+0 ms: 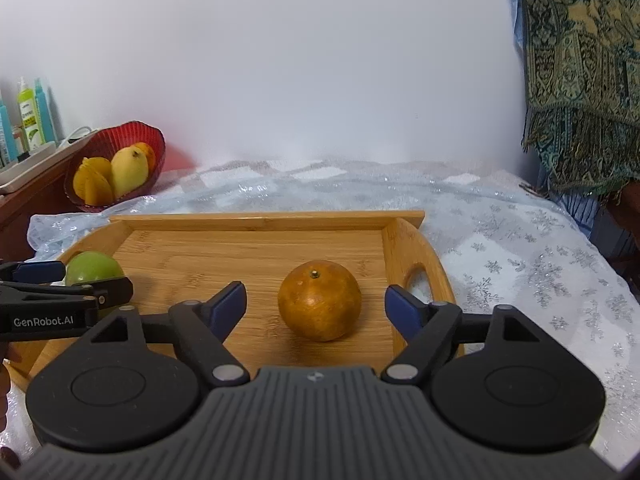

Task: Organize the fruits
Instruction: 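Open the left tool releasing the green fruit while the right tool releases the orange, then withdraw both tools from the tray back toward the remaining fruit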

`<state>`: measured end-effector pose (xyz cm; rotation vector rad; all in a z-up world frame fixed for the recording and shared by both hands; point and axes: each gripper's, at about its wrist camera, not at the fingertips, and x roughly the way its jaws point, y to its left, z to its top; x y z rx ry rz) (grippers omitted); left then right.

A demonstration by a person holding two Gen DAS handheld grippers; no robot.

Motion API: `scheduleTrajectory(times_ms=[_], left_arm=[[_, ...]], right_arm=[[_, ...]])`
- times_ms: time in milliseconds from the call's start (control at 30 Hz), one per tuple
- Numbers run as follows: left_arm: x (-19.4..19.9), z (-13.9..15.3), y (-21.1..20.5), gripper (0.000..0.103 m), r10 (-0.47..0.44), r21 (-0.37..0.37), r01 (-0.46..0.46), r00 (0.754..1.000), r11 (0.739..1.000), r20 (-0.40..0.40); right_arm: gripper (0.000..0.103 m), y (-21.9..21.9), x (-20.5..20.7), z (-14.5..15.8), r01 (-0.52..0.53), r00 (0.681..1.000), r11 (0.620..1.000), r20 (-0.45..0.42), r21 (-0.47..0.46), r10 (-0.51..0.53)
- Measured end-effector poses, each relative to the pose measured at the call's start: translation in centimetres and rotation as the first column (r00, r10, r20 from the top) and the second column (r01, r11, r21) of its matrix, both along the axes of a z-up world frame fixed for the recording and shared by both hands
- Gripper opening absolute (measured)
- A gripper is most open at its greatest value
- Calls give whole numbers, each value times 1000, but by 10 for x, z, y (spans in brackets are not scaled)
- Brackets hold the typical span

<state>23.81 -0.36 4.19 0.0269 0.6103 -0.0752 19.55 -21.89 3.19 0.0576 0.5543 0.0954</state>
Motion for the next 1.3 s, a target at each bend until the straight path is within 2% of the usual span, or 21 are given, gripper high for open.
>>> scheduleTrajectory(times_ms=[300,467,667,767,933,1100,1300], left_arm=[[-40,13,4,97,-9,-15,10,1000,1000,22],[-71,20,4,99,-22,-16,23,997,1000,68],[-110,17,13,99,-6,-105,16,995,994,100],[-131,15,16,100,-11,-125,27,992,992,128],[-163,9,16,101,-10,-97,26,987,995,159],[-202,-3,14,102,-3,-105,22,984,994,177],[-248,-21,5,102,-2,-65,15,980,998,200]], right_arm=[[94,0,-45,15,-9,996,1000,92,-6,10],[99,-5,-75,17,7,989,1000,146,-10,-5],[102,-4,-118,9,52,980,998,193,-24,-47],[103,-4,-137,4,78,974,997,214,-19,-72],[103,-3,-164,-7,99,971,995,219,-16,-93],[103,-2,-184,-18,116,972,993,210,-15,-110],[102,0,-207,-29,156,965,986,222,-65,-138]])
